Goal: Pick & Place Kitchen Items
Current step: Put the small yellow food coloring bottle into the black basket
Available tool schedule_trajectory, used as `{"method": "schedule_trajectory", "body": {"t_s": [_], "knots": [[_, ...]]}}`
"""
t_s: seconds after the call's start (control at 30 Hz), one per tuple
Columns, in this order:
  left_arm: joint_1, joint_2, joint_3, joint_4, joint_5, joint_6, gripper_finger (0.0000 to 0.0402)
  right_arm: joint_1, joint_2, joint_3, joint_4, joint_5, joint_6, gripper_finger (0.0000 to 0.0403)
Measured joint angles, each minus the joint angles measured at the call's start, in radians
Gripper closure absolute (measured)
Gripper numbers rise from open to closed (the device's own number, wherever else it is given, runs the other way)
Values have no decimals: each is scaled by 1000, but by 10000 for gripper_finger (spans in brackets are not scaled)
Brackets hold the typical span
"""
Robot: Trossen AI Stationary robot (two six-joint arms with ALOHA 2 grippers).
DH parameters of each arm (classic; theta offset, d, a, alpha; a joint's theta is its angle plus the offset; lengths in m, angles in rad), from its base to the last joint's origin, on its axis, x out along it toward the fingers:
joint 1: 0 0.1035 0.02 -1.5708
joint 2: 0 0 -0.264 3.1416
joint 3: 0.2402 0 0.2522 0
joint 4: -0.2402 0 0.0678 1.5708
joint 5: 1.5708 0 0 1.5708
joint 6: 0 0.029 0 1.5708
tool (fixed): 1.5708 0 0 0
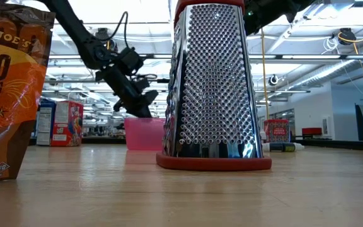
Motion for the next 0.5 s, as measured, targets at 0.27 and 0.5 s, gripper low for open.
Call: {"method": "schedule_trajectory", "body": {"t_s": [0.27,0.5], "knots": [[3,28,11,-28,-20,-10,319,0,0,0,0,0,-2,248],[2,27,11,-33,-18,-4,237,-5,0,-38,36,0,-3,248]]}}
